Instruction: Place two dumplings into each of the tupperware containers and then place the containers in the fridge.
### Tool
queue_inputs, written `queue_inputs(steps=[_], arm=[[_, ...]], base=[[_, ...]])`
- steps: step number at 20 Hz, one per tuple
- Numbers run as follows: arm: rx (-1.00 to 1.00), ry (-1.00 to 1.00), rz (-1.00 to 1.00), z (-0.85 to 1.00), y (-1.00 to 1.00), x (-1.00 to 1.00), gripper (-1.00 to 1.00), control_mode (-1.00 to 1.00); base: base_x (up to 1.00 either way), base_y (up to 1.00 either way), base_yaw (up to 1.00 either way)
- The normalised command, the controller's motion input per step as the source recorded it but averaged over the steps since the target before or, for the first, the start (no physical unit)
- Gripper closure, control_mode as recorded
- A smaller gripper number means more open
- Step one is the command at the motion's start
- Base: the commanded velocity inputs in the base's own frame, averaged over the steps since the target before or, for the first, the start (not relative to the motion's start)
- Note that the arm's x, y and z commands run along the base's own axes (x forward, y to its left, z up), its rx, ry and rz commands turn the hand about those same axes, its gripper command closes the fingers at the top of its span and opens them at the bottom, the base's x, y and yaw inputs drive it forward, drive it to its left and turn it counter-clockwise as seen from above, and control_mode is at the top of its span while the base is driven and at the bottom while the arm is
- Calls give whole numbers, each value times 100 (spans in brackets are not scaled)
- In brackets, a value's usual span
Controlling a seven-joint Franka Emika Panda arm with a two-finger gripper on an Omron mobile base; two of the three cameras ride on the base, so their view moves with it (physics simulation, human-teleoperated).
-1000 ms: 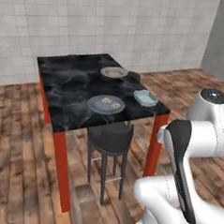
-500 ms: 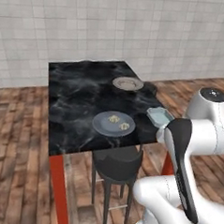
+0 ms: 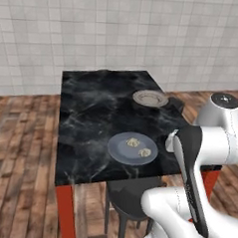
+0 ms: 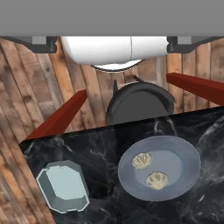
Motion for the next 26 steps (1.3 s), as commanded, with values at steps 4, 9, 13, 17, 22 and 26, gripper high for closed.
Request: queue_inputs(steps=[4,9,13,17,22,26], arm=[[0,0,0,0,0,0,-100,100],[0,0,0,0,0,0,-100,100],[0,0,0,0,0,0,-100,100],[0,0,0,0,0,0,-100,100],[0,1,0,-4,0,16,-100,-100],[2,11,0,-39,17,100,-100,-100]], base=[[43,-23,16],[31,-25,5],[33,-27,0],[47,-22,0],[46,-9,0],[0,0,0]])
